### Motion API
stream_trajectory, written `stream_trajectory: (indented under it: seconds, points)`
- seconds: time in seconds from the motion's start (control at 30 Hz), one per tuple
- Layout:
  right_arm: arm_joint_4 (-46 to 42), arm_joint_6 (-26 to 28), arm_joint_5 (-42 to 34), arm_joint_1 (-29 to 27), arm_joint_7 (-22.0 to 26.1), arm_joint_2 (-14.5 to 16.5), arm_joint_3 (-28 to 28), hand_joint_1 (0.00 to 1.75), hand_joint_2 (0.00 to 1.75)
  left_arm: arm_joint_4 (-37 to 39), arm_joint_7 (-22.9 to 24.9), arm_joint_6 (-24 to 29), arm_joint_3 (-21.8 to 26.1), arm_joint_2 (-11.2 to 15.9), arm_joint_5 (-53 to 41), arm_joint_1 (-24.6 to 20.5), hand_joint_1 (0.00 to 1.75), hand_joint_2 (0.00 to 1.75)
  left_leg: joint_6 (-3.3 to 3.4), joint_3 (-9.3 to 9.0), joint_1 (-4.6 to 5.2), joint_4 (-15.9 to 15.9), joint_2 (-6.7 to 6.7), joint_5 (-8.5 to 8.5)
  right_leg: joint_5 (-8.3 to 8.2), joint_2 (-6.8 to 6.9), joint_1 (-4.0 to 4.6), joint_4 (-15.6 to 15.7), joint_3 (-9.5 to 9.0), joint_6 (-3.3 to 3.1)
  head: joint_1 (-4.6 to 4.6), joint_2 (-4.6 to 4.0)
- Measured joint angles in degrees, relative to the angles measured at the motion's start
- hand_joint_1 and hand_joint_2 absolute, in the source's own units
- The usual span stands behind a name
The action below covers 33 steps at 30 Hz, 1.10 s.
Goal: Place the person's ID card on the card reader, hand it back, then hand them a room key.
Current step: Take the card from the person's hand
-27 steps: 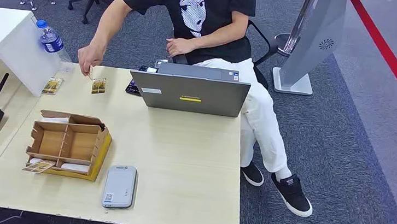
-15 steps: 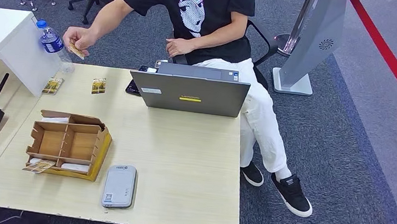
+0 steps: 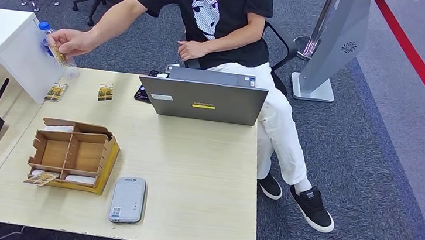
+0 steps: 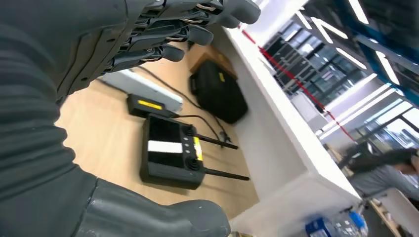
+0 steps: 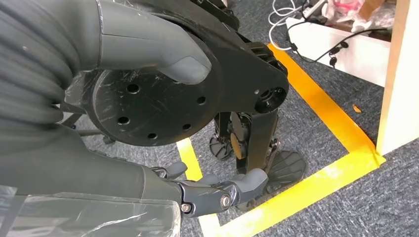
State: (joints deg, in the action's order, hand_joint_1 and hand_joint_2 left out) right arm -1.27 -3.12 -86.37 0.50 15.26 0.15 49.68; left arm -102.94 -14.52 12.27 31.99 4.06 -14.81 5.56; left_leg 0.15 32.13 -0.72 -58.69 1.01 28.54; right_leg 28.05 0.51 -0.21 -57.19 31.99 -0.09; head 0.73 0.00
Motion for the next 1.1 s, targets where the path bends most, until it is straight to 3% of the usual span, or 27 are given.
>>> stream_trajectory:
  seconds: [0.97,1.0,1.1]
  points:
    - [0.66,-3.22,-1.09,0.39,-1.28,0.0,4.39,0.0,1.75,1.4,6.27,15.12,-42.84,21.02,-39.65,-10.69,0.0,1.75,0.01,0.0,0.0,-0.02,0.03,-0.02,-0.04,-0.03,0.0,0.0,0.0,0.0,0.0,0.0]
    - [0.69,-3.26,-1.1,0.4,-1.29,0.0,4.55,0.0,1.75,1.52,6.57,15.64,-44.17,21.73,-40.96,-11.09,0.18,1.75,0.01,0.0,0.0,-0.02,0.03,-0.02,-0.04,-0.03,0.0,0.0,0.01,0.0,0.0,0.0]
    - [0.75,-3.37,-1.14,0.42,-1.35,0.0,5.2,0.0,1.75,1.85,7.52,17.16,-48.47,23.96,-44.92,-12.25,1.49,1.75,0.01,0.01,0.0,-0.02,0.02,-0.02,-0.04,-0.02,0.0,0.0,0.01,0.0,0.0,0.0]
